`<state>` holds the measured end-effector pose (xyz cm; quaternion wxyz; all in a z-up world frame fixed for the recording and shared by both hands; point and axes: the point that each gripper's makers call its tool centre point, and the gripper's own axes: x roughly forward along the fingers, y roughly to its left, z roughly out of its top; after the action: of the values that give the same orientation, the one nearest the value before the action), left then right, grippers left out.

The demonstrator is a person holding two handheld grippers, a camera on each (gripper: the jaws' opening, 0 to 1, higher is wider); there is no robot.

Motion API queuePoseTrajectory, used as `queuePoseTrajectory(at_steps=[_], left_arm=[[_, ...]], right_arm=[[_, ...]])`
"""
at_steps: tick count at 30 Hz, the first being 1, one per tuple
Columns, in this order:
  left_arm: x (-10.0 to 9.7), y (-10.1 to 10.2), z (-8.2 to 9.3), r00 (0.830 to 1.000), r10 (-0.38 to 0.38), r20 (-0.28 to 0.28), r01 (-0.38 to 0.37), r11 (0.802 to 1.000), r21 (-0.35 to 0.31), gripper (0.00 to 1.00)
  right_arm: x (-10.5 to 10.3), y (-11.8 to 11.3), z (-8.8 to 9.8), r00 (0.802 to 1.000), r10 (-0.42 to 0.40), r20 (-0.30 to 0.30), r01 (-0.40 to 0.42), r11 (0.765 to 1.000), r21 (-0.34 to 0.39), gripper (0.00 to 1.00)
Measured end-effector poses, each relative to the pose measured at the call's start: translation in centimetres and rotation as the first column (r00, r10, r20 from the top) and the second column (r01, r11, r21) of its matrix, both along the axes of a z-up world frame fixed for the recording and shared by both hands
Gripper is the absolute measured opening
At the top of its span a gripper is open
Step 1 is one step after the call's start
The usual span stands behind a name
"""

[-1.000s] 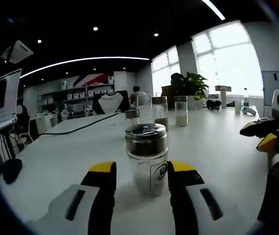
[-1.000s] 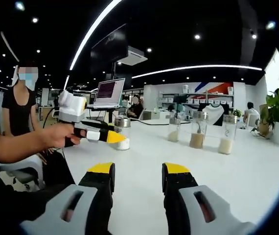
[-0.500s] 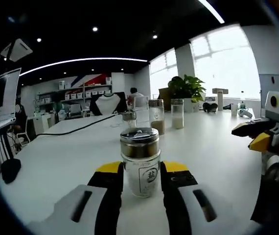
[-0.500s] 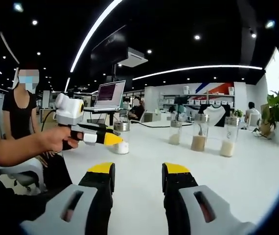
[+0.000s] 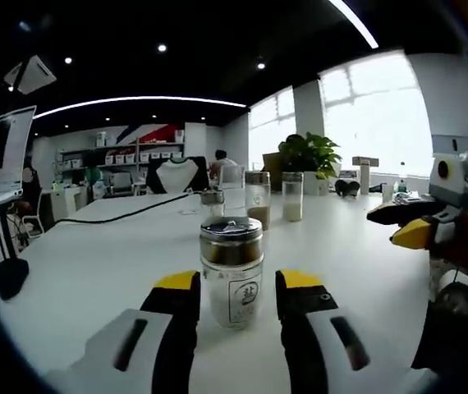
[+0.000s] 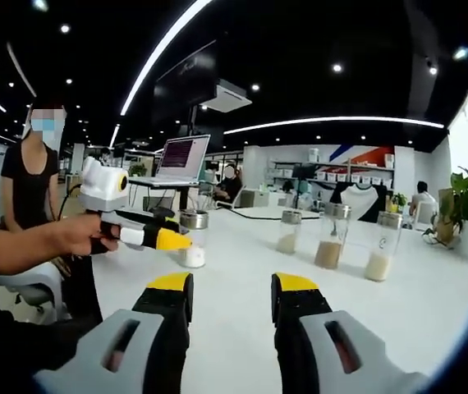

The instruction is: Rotate the seasoning bottle until the label or dispensing opening points toward the visible target arrow and the bottle remains upright within the marked orientation range

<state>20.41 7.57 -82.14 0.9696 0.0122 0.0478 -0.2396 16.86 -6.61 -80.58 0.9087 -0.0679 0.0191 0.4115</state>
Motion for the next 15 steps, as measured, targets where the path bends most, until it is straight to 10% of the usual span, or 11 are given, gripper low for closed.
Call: queuePoseTrajectory(at_steps=[15], left_arm=[[-2.8,-1.0,0.6,0.999,-0.021,0.032,0.021,1.000,0.003,0.57]], right_arm=[[4.8,0.8,0.4,1.000,-0.008,-0.008,0.008,0.999,0.046,0.35]])
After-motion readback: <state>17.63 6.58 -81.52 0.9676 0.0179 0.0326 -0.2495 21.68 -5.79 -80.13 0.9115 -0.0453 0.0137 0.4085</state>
